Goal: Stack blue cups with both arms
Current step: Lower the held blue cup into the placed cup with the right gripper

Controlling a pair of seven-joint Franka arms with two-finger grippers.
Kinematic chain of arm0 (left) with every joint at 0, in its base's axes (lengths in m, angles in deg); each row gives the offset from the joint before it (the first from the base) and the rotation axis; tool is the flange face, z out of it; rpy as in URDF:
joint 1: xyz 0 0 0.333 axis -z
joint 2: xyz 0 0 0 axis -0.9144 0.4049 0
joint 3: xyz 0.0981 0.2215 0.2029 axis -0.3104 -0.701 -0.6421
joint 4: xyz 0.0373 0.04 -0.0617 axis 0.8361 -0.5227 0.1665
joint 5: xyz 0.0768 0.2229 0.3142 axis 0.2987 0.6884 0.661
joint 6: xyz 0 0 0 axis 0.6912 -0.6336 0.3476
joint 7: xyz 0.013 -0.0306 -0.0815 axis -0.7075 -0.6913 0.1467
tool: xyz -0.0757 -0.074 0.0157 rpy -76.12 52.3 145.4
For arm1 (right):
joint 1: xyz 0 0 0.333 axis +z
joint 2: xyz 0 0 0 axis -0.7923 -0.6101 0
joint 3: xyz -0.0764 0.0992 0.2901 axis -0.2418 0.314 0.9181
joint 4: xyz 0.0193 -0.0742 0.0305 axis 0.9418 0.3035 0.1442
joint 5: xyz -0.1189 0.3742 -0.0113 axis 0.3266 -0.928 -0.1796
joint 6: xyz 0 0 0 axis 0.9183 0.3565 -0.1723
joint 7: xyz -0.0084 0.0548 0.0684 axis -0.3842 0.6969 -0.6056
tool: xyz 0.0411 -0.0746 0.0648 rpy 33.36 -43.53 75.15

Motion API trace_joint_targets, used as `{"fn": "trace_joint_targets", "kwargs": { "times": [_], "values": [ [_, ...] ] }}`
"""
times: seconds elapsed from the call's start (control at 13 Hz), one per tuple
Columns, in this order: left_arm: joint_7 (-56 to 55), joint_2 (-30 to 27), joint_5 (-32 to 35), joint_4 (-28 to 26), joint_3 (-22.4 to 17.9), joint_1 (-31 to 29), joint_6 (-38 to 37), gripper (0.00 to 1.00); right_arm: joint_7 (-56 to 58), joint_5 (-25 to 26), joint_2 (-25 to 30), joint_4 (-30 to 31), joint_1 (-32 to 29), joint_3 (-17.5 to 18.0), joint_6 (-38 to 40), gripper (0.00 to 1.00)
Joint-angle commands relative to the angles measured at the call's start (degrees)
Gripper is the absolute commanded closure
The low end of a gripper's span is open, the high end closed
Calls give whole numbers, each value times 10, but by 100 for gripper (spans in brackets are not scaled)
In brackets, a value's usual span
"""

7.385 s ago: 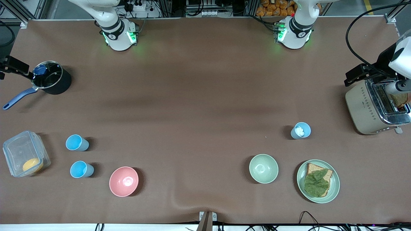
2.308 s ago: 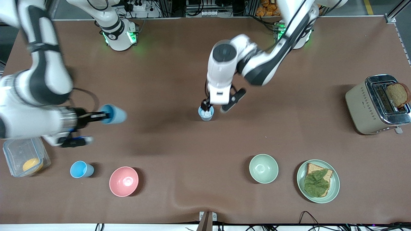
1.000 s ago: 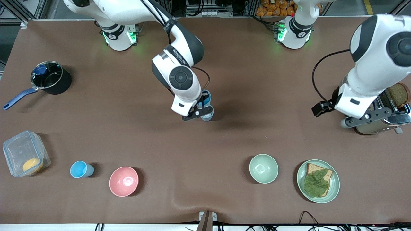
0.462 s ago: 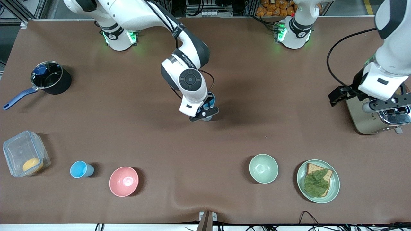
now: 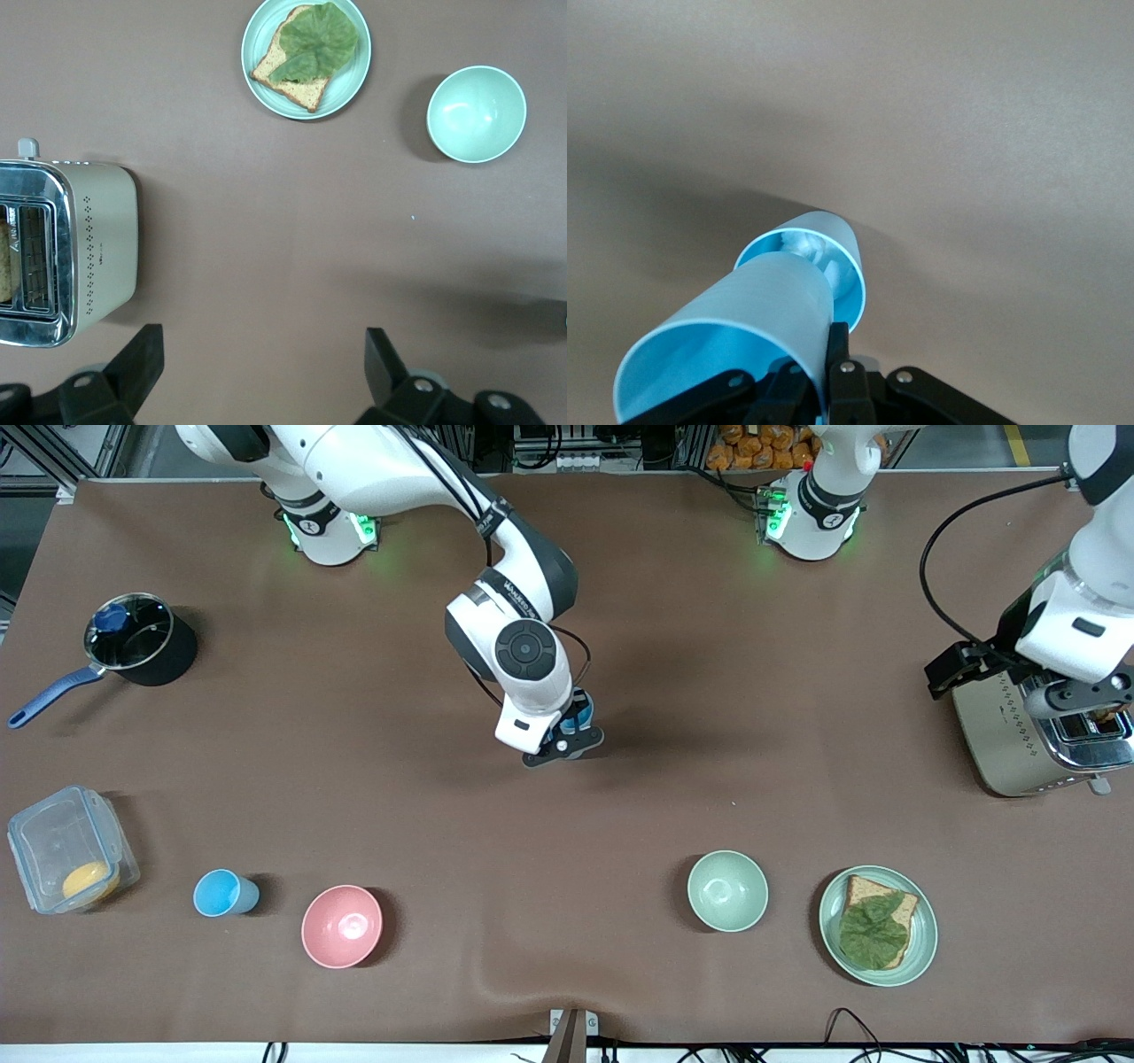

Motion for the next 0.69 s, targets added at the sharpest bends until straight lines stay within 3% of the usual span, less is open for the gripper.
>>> {"fn": "trace_joint_targets", "kwargs": {
  "times": [0.0,0.23,0.31,0.38,0.62],
  "values": [
    [14,-2,-13,9,-7,-2,-13,0,-10,14,-9,-13,5,-3,-1,100],
    [14,-3,-13,7,-4,-2,-20,0,-10,14,-9,-12,4,-3,-1,100],
    [13,-3,-13,8,-4,-3,-20,0,-8,16,-10,-12,3,-3,-1,64],
    [13,-3,-13,8,-4,-3,-21,0,-13,14,-9,-12,3,-3,-1,1],
    [15,-3,-14,6,-4,-4,-21,0,-13,14,-5,-12,4,-3,0,0]
  ]
}}
